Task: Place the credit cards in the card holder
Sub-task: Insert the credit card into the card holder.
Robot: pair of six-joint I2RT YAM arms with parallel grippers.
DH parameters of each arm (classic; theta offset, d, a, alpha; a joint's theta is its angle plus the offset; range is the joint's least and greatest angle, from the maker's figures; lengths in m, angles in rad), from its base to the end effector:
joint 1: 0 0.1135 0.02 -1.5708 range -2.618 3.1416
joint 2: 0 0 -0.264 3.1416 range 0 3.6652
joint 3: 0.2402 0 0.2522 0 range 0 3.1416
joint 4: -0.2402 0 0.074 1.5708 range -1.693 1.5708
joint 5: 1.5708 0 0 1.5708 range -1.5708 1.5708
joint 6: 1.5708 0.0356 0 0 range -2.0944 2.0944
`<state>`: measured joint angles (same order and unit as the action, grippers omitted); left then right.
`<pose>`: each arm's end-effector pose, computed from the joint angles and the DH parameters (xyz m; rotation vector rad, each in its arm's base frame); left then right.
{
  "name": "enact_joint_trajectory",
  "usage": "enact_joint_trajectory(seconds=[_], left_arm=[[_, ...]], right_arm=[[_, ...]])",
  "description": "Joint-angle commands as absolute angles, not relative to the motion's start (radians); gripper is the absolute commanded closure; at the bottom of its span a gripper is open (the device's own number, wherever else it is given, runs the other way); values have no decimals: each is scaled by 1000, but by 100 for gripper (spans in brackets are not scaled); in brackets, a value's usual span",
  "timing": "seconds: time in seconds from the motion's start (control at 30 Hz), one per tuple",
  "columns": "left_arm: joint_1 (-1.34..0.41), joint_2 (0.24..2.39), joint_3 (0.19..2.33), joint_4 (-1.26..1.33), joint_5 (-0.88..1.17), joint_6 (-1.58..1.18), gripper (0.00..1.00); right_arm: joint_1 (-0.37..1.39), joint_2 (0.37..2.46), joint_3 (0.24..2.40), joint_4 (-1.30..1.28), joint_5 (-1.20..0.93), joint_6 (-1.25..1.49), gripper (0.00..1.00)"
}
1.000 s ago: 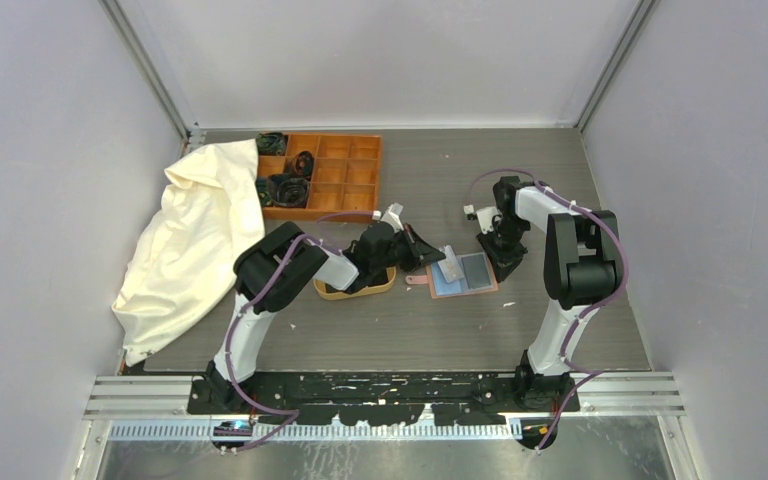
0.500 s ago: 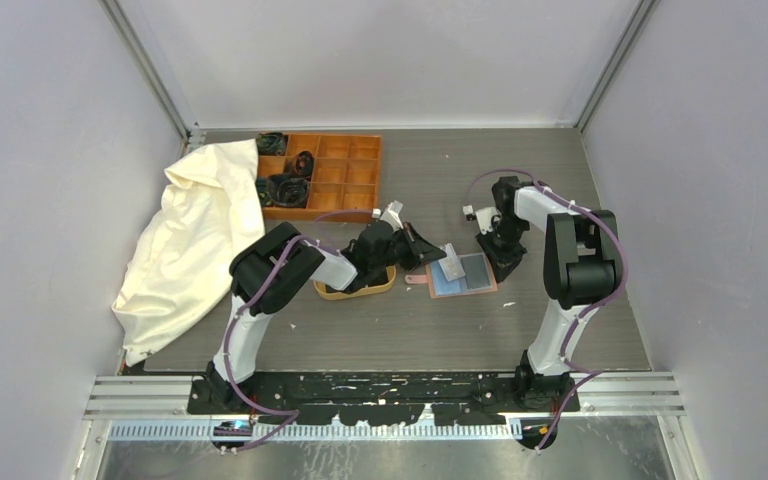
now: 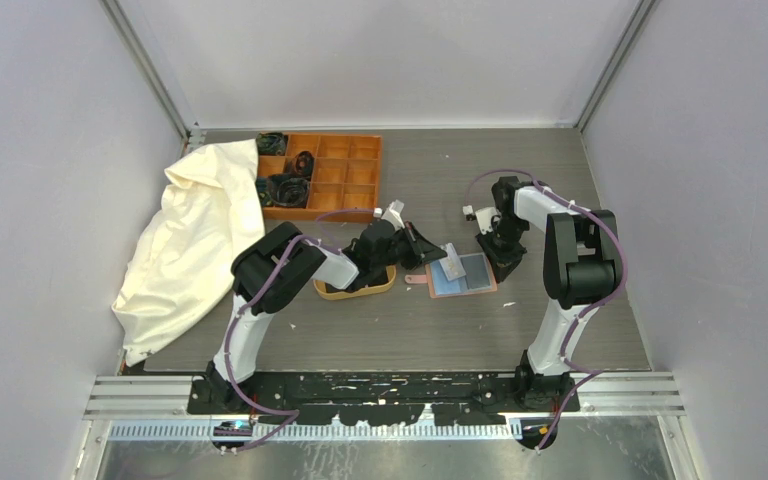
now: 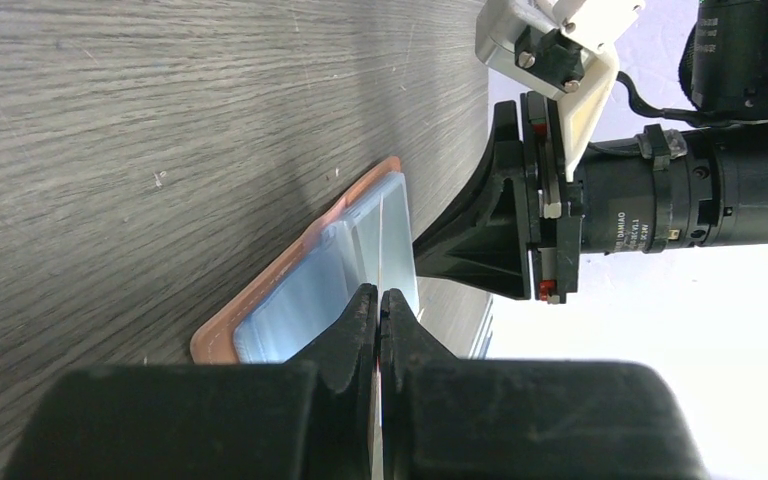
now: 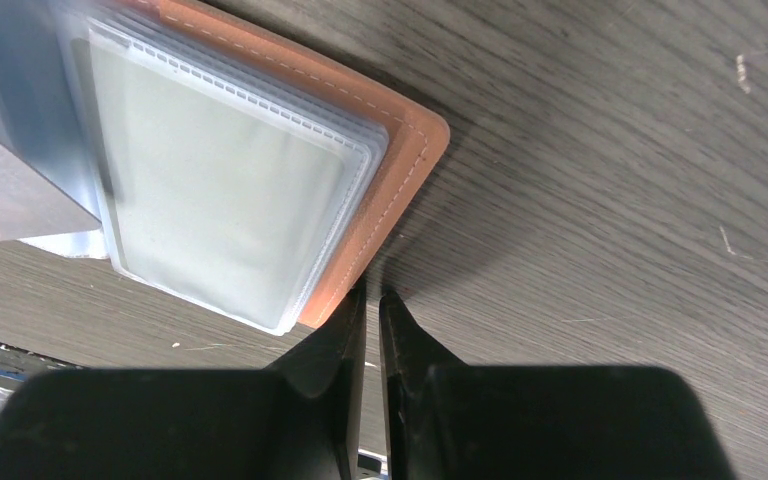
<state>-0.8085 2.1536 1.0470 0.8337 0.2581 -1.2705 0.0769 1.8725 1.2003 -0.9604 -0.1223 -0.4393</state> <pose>0.2925 -0.3195 0.1125 -0.2916 2.1819 -1.5767 0.3194 0.0290 0.1509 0.7846 -2.9952 -0.2037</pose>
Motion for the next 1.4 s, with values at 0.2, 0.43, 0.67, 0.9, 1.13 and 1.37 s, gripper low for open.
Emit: enact_joint_trajectory(seconds=[0.2, 0.43, 0.67, 0.9, 1.13, 1.37], left_arm=[[-807, 2160, 1081, 832, 251, -1227, 100], [-807, 2171, 1090, 832, 256, -1231, 100], [-810, 2181, 1097, 833, 261, -1237, 100], [-818, 2187, 1098, 830, 258, -1236, 100], [-836, 2202, 1106, 831, 259, -1241, 100], [-845, 2198, 1094, 836, 256, -1243, 100]], right_arm=[[85, 1884, 1215, -964, -150, -448, 84], [85, 1885, 1216, -965, -150, -449, 84], [86, 1885, 1217, -966, -150, -449, 84], [86, 1885, 1218, -967, -150, -449, 84], [87, 1885, 1217, -967, -150, -449, 84], [87, 1885, 1218, -967, -150, -449, 84]])
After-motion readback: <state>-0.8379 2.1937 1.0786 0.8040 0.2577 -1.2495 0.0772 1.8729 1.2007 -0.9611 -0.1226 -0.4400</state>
